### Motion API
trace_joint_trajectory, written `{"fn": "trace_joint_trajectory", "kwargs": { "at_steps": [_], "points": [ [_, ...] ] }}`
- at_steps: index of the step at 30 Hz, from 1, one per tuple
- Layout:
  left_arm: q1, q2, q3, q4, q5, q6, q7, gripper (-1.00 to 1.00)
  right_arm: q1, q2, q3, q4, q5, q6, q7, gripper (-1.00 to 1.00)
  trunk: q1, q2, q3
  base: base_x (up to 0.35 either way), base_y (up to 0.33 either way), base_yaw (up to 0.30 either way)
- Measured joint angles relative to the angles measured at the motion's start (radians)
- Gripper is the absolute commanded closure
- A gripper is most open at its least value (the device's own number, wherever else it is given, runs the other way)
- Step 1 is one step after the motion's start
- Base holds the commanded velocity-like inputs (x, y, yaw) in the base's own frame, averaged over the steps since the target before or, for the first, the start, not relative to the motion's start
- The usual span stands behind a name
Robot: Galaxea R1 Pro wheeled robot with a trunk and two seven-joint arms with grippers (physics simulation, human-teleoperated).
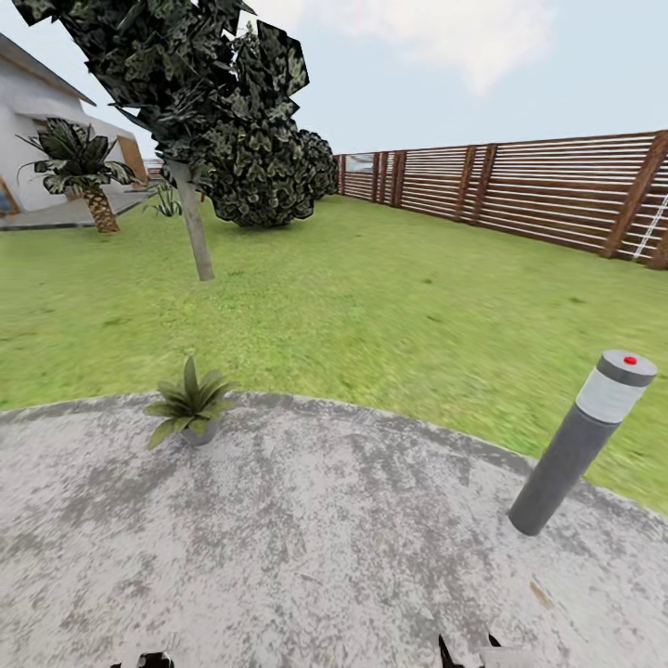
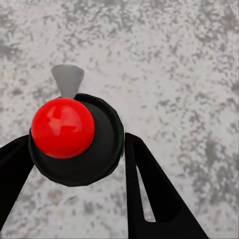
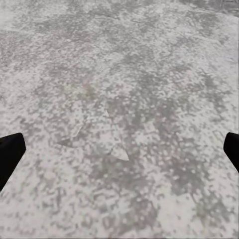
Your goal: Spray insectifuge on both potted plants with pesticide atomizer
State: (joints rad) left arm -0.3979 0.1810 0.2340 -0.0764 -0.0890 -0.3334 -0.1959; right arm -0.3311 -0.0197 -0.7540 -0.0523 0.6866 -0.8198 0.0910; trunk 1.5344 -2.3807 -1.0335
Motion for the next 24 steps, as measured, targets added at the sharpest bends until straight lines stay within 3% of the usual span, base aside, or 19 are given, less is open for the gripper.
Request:
{"fn": "trace_joint_trajectory", "kwargs": {
  "at_steps": [13, 24],
  "points": [
    [0.000, 0.000, 0.000, 0.000, 0.000, -0.001, 0.000, 1.00, 0.000, 0.000, 0.000, 0.000, 0.000, 0.000, 0.000, -1.00, 0.000, 0.000, 0.000, 0.303, 0.000, 0.278],
    [0.000, 0.000, 0.000, 0.000, 0.000, -0.002, 0.000, 1.00, 0.000, 0.000, 0.000, 0.000, 0.000, 0.000, -0.001, -1.00, 0.001, 0.000, 0.000, 0.061, 0.000, 0.278]
  ]
}}
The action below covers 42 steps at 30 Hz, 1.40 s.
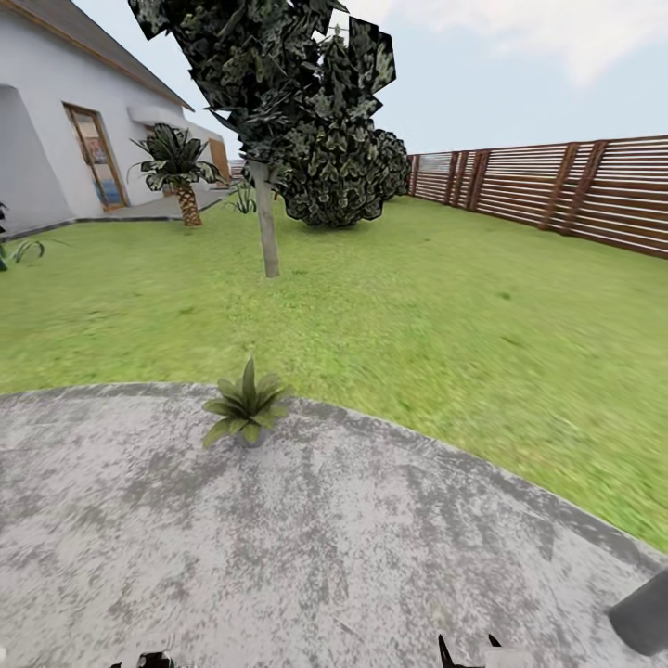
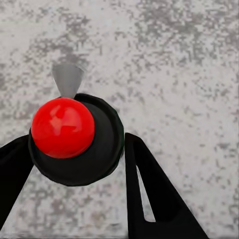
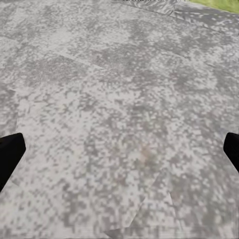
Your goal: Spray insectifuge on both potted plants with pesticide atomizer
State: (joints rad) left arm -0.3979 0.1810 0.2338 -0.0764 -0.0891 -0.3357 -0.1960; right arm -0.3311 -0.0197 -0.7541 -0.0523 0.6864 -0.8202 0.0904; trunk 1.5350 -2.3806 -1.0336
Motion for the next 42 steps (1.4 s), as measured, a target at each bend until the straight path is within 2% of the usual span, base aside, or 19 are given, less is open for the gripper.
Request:
{"fn": "trace_joint_trajectory", "kwargs": {
  "at_steps": [7, 17, 28, 30, 34, 42],
  "points": [
    [0.000, 0.000, 0.001, 0.000, 0.000, 0.001, 0.000, 1.00, 0.000, 0.000, 0.000, -0.002, 0.000, 0.000, 0.001, -1.00, 0.000, 0.000, 0.000, 0.075, 0.000, 0.185],
    [0.000, 0.001, 0.001, 0.000, 0.000, 0.000, 0.000, 1.00, 0.000, 0.001, 0.002, 0.000, 0.000, -0.001, 0.001, -1.00, 0.000, 0.000, 0.000, 0.296, 0.000, 0.012],
    [0.000, -0.001, -0.001, 0.000, -0.004, -0.001, 0.000, 1.00, 0.000, 0.001, -0.001, -0.002, -0.002, -0.001, 0.000, -1.00, 0.000, 0.000, 0.000, 0.028, 0.000, 0.224],
    [0.000, -0.008, -0.003, 0.000, -0.006, 0.000, 0.000, 1.00, 0.000, 0.000, -0.002, -0.002, -0.002, -0.001, 0.000, -1.00, 0.000, 0.000, 0.000, 0.000, 0.000, 0.046],
    [0.000, -0.039, -0.005, -0.002, -0.008, 0.000, 0.003, 1.00, 0.000, -0.010, -0.002, -0.003, -0.002, -0.001, 0.001, -1.00, 0.000, 0.000, 0.000, 0.004, 0.000, 0.010],
    [0.000, -0.045, -0.009, -0.012, -0.008, -0.001, 0.002, 1.00, 0.000, -0.014, 0.000, -0.003, 0.000, -0.001, 0.001, -1.00, 0.000, 0.000, 0.000, 0.160, -0.049, 0.001]
  ]
}}
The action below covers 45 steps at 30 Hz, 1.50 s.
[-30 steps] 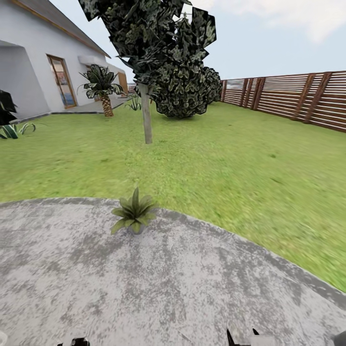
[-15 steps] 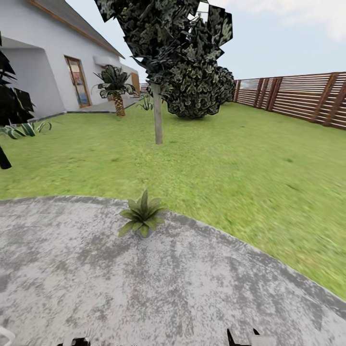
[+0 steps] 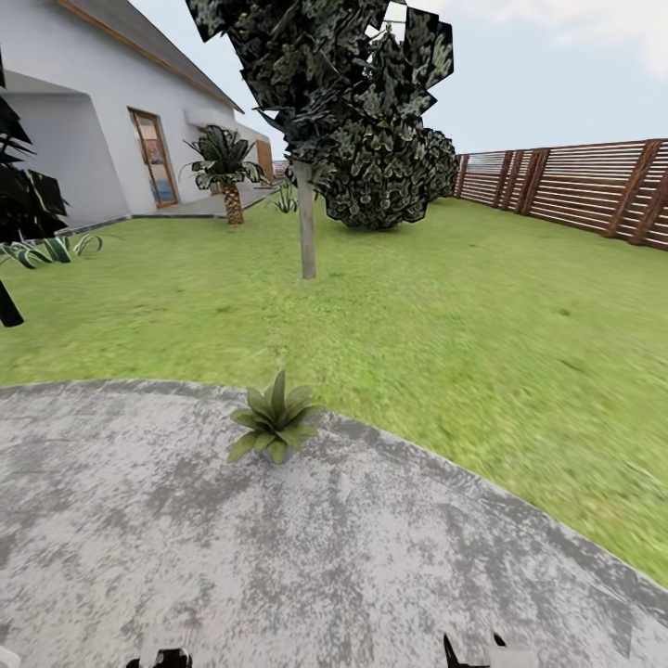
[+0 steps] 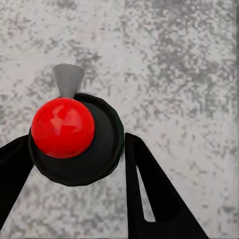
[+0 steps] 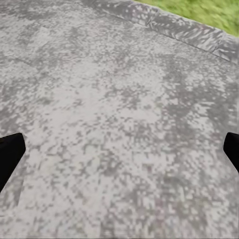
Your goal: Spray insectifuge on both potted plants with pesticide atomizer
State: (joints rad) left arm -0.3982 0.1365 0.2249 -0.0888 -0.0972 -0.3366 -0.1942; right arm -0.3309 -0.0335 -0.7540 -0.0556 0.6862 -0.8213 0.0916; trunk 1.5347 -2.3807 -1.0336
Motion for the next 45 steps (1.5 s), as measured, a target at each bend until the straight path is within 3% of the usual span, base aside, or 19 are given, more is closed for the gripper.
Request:
{"fn": "trace_joint_trajectory", "kwargs": {
  "at_steps": [4, 6, 7, 10, 13, 15, 18, 21, 22, 24, 26, 29, 33, 37, 39, 45],
  "points": [
    [-0.014, 0.012, -0.012, -0.022, -0.015, 0.004, -0.010, 1.00, 0.000, 0.002, 0.001, 0.001, 0.000, 0.000, 0.000, -1.00, 0.000, 0.000, 0.000, 0.034, -0.002, 0.000],
    [-0.017, 0.014, -0.044, -0.054, -0.065, 0.006, -0.012, 1.00, 0.000, 0.002, 0.000, -0.001, 0.002, 0.000, 0.000, -1.00, 0.000, 0.000, 0.000, 0.002, 0.000, 0.000],
    [-0.019, 0.016, -0.079, -0.110, -0.168, 0.010, -0.019, 1.00, 0.000, -0.006, 0.022, -0.063, 0.013, 0.003, 0.002, -1.00, 0.000, 0.000, 0.000, 0.000, 0.000, 0.000],
    [-0.019, 0.019, -0.090, -0.127, -0.286, 0.011, -0.092, 1.00, 0.000, -0.001, 0.135, -0.198, 0.112, 0.062, 0.004, -1.00, 0.000, 0.000, 0.000, 0.000, 0.000, 0.000],
    [-0.045, 0.024, -0.089, -0.142, -0.405, 0.016, -0.254, 1.00, -0.001, 0.004, 0.281, -0.299, 0.241, 0.251, 0.011, -1.00, 0.000, 0.000, 0.000, 0.000, 0.000, 0.000],
    [-0.070, 0.024, -0.089, -0.146, -0.468, 0.027, -0.343, 1.00, -0.011, 0.009, 0.343, -0.321, 0.266, 0.325, 0.037, -1.00, 0.000, 0.000, 0.000, 0.000, 0.000, 0.000],
    [-0.110, 0.022, -0.090, -0.152, -0.588, 0.081, -0.511, 1.00, -0.065, 0.057, 0.424, -0.339, 0.286, 0.376, 0.164, -1.00, 0.000, 0.000, 0.000, 0.000, 0.000, 0.000],
    [-0.137, 0.020, -0.088, -0.177, -0.641, 0.114, -0.609, 1.00, -0.113, 0.091, 0.495, -0.344, 0.300, 0.385, 0.287, -1.00, 0.000, 0.000, 0.000, 0.000, 0.000, 0.000],
    [-0.147, 0.020, -0.088, -0.190, -0.653, 0.120, -0.652, 1.00, -0.135, 0.109, 0.545, -0.344, 0.303, 0.387, 0.331, 1.00, 0.000, 0.000, 0.000, 0.000, 0.000, 0.000],
    [-0.158, 0.014, -0.089, -0.208, -0.690, 0.125, -0.702, 1.00, -0.151, 0.132, 0.620, -0.345, 0.306, 0.388, 0.379, 1.00, 0.000, 0.000, 0.000, 0.000, 0.000, 0.000],
    [-0.166, 0.006, -0.089, -0.226, -0.752, 0.155, -0.726, 1.00, -0.166, 0.139, 0.658, -0.346, 0.306, 0.390, 0.421, 1.00, 0.000, 0.000, 0.000, 0.000, 0.000, 0.000],
    [-0.171, -0.018, -0.087, -0.262, -0.820, 0.218, -0.746, 1.00, -0.187, 0.145, 0.676, -0.346, 0.306, 0.411, 0.485, 1.00, 0.000, 0.000, 0.000, 0.000, 0.000, 0.000],
    [-0.174, -0.054, -0.101, -0.275, -0.863, 0.237, -0.777, 1.00, -0.199, 0.165, 0.686, -0.364, 0.306, 0.431, 0.550, 1.00, 0.000, 0.000, 0.000, 0.000, 0.000, 0.000],
    [-0.195, -0.088, -0.131, -0.282, -0.921, 0.242, -0.787, 1.00, -0.201, 0.192, 0.698, -0.425, 0.305, 0.449, 0.659, 1.00, 0.000, 0.000, 0.000, 0.000, 0.000, 0.000],
    [-0.204, -0.107, -0.138, -0.283, -0.937, 0.242, -0.804, 1.00, -0.201, 0.207, 0.699, -0.436, 0.305, 0.460, 0.675, 1.00, 0.000, 0.000, 0.000, 0.000, 0.000, 0.000],
    [-0.210, -0.157, -0.163, -0.318, -1.001, 0.245, -0.849, 1.00, -0.202, 0.207, 0.701, -0.443, 0.304, 0.474, 0.683, 1.00, 0.000, 0.000, 0.000, 0.000, 0.000, 0.000]
  ]
}}
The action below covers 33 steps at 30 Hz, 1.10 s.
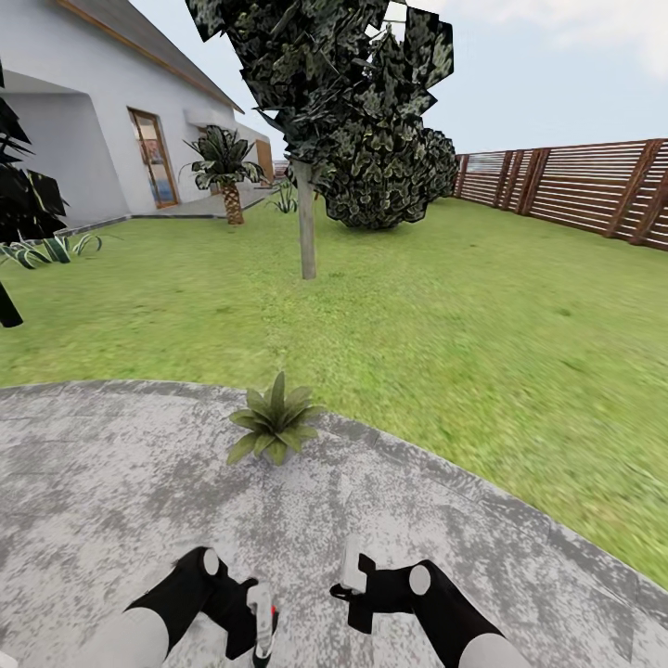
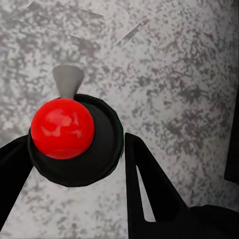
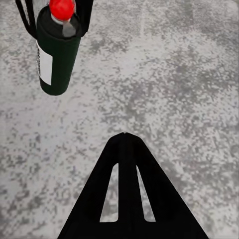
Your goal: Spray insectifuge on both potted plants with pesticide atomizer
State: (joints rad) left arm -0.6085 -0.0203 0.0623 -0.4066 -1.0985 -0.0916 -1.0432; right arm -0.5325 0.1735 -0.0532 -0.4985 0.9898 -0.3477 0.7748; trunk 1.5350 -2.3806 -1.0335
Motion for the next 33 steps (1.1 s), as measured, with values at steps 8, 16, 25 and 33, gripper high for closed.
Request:
{"fn": "trace_joint_trajectory", "kwargs": {
  "at_steps": [8, 16, 25, 33],
  "points": [
    [0.000, -0.048, -0.006, -0.003, -0.029, 0.004, 0.000, 1.00, 0.000, 0.000, 0.000, 0.000, -0.001, 0.000, 0.000, 1.00, 0.000, 0.000, 0.000, 0.000, 0.000, 0.000],
    [-0.001, -0.090, -0.005, -0.027, -0.030, 0.018, 0.013, 1.00, -0.001, 0.000, 0.000, -0.008, -0.002, 0.000, 0.000, 1.00, 0.000, 0.000, 0.000, 0.000, 0.000, 0.000],
    [0.002, -0.095, 0.000, -0.072, -0.021, 0.035, 0.054, 1.00, -0.015, 0.000, 0.000, -0.023, -0.006, 0.001, -0.001, 1.00, 0.000, 0.000, 0.000, 0.000, 0.000, 0.000],
    [0.006, -0.116, 0.000, -0.061, -0.027, 0.036, 0.082, 1.00, -0.022, 0.000, 0.000, -0.024, -0.007, 0.002, -0.001, 1.00, 0.000, 0.000, 0.000, 0.000, 0.000, 0.000]
  ]
}}
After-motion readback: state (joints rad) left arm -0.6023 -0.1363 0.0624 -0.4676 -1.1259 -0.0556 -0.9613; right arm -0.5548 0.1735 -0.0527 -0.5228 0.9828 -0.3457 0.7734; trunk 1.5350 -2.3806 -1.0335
